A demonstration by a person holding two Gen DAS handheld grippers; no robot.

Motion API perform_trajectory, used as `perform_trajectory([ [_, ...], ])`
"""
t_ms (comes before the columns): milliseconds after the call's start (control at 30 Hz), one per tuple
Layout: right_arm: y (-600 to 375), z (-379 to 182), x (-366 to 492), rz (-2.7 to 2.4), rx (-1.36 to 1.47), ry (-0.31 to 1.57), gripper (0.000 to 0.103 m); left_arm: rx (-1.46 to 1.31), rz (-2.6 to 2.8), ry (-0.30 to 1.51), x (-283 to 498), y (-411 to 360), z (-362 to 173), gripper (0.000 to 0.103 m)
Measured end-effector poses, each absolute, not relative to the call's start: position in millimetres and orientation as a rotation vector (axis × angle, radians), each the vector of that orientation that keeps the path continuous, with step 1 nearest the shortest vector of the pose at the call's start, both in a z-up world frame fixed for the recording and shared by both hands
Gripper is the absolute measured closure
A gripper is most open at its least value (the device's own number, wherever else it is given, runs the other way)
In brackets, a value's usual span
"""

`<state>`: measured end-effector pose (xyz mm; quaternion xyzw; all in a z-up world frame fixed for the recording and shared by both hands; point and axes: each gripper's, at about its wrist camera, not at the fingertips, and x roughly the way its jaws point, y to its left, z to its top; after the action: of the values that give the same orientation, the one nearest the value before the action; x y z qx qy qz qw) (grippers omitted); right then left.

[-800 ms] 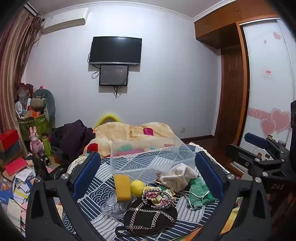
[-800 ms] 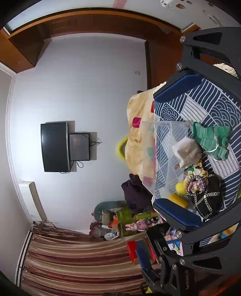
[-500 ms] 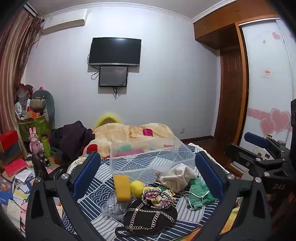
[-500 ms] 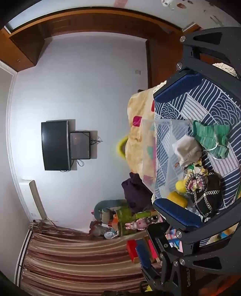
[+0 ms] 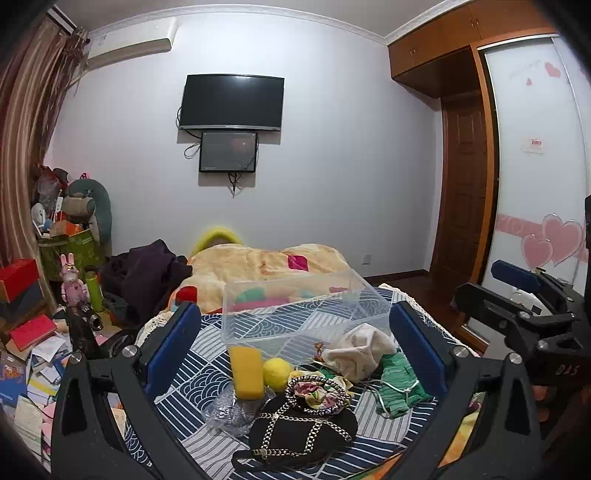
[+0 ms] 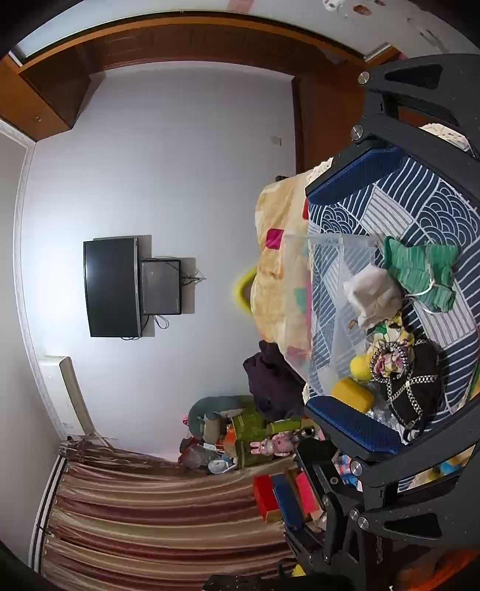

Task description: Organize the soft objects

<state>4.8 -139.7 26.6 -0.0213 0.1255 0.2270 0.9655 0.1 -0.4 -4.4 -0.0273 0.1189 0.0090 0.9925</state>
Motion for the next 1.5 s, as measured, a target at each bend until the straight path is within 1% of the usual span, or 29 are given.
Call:
perform_trajectory([
  [1500,-139.7,27.1,3.6,0.467,-0.046,0.245,0.000,-0.046,0.019,0.243,-2.6,-0.9,-4.0,0.000],
])
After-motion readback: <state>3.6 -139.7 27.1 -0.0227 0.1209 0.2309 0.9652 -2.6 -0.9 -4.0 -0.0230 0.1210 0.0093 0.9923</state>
